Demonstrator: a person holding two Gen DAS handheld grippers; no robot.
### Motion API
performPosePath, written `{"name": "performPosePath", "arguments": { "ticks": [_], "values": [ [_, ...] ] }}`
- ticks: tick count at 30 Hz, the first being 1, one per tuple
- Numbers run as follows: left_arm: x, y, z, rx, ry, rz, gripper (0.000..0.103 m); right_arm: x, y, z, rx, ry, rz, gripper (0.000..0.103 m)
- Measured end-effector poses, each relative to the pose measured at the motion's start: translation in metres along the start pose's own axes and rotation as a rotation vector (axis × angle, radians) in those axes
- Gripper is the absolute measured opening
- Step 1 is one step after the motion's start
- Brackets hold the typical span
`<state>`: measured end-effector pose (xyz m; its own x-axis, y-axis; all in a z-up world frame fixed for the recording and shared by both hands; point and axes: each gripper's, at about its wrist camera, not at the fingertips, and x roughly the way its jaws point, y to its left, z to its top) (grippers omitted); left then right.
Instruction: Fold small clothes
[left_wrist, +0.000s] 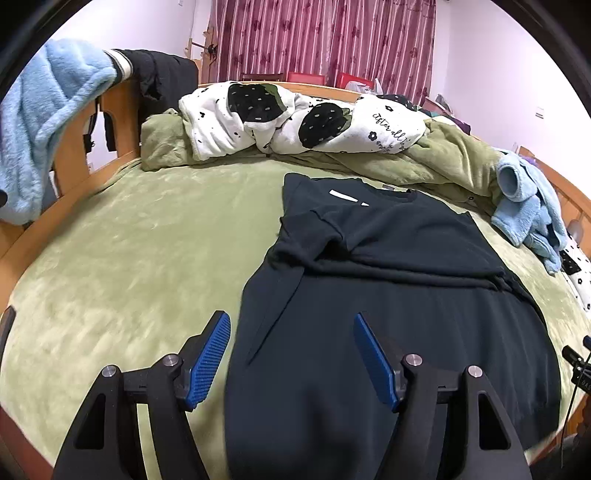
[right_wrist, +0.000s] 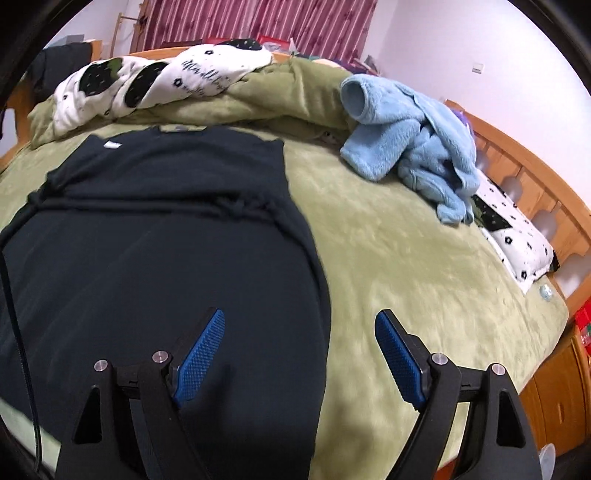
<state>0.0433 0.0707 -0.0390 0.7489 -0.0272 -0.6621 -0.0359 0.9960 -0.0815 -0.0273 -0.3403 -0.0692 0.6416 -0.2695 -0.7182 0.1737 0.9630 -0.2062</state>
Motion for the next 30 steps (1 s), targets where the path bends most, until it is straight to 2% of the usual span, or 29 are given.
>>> {"name": "performPosePath", "arguments": {
  "ticks": [1, 5, 7, 12, 16, 19, 23, 30],
  "values": [
    [-0.005, 0.002, -0.004, 0.002, 0.0, 0.005, 0.067, -0.003, -0.001, -0.005, 0.008, 0.004, 0.006, 0.082],
    [-0.021, 0.012, -0.024, 0.018, 0.016, 0.02, 0.067, -0.006, -0.01, -0.028, 0.066, 0.059, 0.024, 0.067],
    [-0.024, 0.02, -0.036, 0.008, 0.056, -0.012, 0.067, -0.003, -0.015, -0.037, 0.083, 0.081, 0.024, 0.065],
    [-0.023, 0.034, -0.063, -0.015, 0.109, -0.052, 0.067, 0.003, -0.022, -0.055, 0.125, 0.124, 0.054, 0.065],
    [-0.011, 0.039, -0.076, -0.028, 0.151, -0.05, 0.067, 0.013, -0.022, -0.065, 0.147, 0.163, 0.084, 0.064],
    [-0.001, 0.043, -0.083, -0.044, 0.178, -0.046, 0.067, 0.022, -0.019, -0.064, 0.155, 0.184, 0.116, 0.065],
    [0.013, 0.048, -0.09, -0.082, 0.211, -0.066, 0.065, 0.042, -0.01, -0.066, 0.145, 0.207, 0.111, 0.064],
    [0.025, 0.037, -0.095, -0.043, 0.172, -0.012, 0.064, 0.059, -0.005, -0.057, 0.135, 0.185, 0.118, 0.064]
  ]
}}
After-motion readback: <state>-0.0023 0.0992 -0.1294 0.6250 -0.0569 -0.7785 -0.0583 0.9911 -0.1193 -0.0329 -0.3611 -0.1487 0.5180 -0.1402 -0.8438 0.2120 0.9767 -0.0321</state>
